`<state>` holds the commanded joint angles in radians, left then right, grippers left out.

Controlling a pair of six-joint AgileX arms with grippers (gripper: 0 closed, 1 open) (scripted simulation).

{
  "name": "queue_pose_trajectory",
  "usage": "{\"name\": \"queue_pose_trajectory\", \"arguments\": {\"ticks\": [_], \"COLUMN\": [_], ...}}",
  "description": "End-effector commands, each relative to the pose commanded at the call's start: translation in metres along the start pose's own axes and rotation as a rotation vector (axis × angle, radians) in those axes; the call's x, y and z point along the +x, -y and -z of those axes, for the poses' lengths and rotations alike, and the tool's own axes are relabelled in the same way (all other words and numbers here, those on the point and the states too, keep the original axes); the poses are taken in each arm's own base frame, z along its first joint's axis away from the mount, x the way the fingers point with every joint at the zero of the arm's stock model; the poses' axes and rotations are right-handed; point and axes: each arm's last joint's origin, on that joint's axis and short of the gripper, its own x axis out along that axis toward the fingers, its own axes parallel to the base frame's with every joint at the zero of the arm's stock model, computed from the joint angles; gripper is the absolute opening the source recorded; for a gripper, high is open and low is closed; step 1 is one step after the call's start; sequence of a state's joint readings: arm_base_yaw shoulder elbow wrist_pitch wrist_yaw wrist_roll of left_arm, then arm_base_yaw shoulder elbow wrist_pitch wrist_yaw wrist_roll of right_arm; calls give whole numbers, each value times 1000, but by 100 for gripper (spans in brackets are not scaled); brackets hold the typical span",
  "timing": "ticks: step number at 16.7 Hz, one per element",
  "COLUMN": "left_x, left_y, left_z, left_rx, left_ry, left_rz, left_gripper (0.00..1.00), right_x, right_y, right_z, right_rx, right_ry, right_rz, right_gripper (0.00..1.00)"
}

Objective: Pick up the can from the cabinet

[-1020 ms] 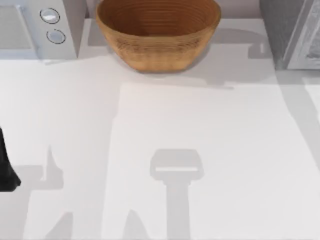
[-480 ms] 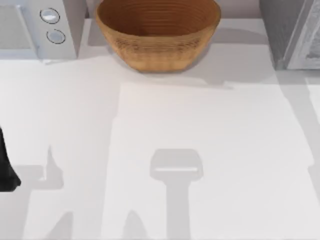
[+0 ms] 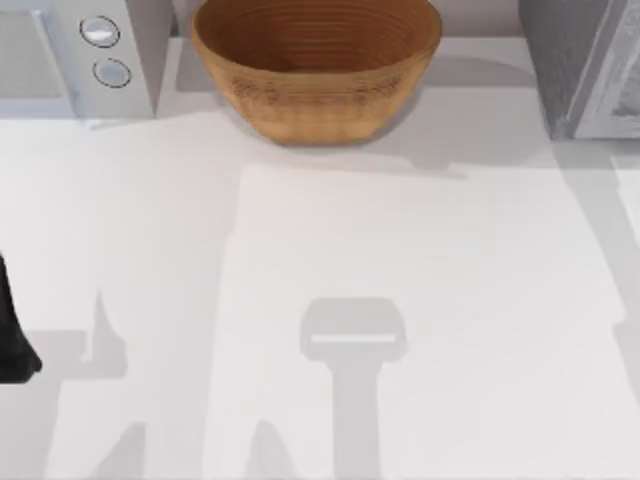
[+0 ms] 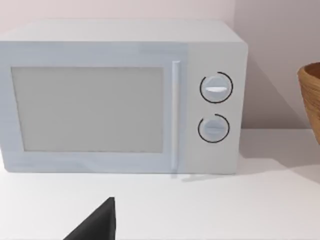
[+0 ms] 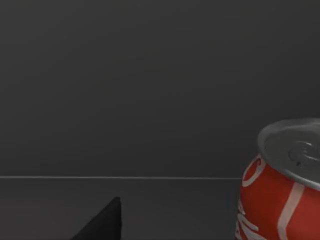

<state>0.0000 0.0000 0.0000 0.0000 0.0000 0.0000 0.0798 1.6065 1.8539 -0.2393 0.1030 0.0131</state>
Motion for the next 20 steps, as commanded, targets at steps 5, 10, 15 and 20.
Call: {"name": "queue_pose_trajectory", "arguments": {"ticks": [5, 10, 15, 20], "left_x": [0, 0, 0, 0], "left_y": [0, 0, 0, 0], "left_z": [0, 0, 0, 0], "left_rx": [0, 0, 0, 0], "left_ry": [0, 0, 0, 0], "left_rz": [0, 0, 0, 0], "left_gripper": [100, 100, 100, 100], "right_x": [0, 0, 0, 0], "right_y": [0, 0, 0, 0], "right_z": [0, 0, 0, 0], "right_rx": [0, 0, 0, 1], "right_ry": [0, 0, 0, 1], "right_rz": [0, 0, 0, -1], "right_gripper": [47, 10, 0, 0]}}
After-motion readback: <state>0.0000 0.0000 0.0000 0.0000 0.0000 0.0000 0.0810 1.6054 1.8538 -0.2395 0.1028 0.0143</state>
